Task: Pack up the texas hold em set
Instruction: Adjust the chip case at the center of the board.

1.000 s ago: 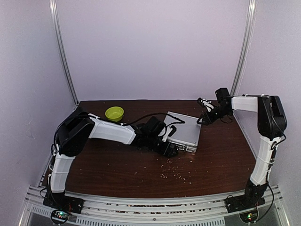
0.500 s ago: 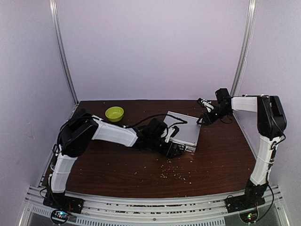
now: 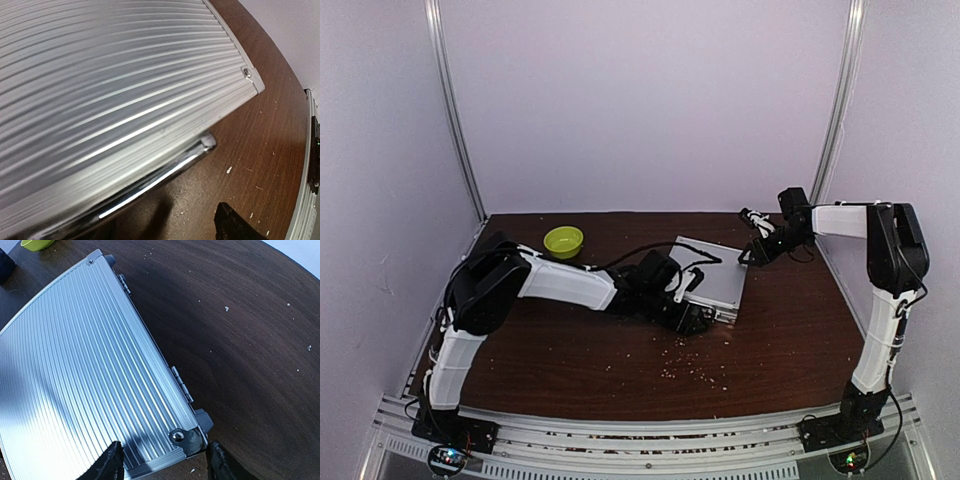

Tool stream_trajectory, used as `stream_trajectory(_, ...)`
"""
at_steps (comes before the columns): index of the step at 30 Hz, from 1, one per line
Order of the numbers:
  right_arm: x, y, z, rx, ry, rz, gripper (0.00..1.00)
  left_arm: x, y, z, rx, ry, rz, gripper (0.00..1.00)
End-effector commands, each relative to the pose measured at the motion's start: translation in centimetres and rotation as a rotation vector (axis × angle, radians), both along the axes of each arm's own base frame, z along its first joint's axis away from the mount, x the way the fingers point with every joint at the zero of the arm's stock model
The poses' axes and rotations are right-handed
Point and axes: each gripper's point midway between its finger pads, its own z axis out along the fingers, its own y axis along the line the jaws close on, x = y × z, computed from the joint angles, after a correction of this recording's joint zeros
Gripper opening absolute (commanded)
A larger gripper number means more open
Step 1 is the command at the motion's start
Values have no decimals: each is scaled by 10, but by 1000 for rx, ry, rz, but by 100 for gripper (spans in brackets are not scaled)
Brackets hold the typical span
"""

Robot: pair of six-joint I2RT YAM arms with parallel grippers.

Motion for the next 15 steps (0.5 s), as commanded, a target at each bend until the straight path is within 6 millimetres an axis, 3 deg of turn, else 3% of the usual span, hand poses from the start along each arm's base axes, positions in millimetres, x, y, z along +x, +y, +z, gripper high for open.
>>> stream_trajectory(1, -55, 39, -32, 78, 215, 137, 56, 6, -13, 50, -186, -147, -17, 69)
stream_trajectory(6, -56, 39, -32, 73, 214, 142, 56, -14, -25, 120, -411, -187, -126, 69)
stream_trajectory(9, -56, 39, -31, 72, 212, 144, 55, -22, -26, 150, -507, -201, -161, 68)
stream_trajectory(15, -55, 38, -25, 70, 201, 144, 55, -19, -20, 150, -441, -197, -153, 66)
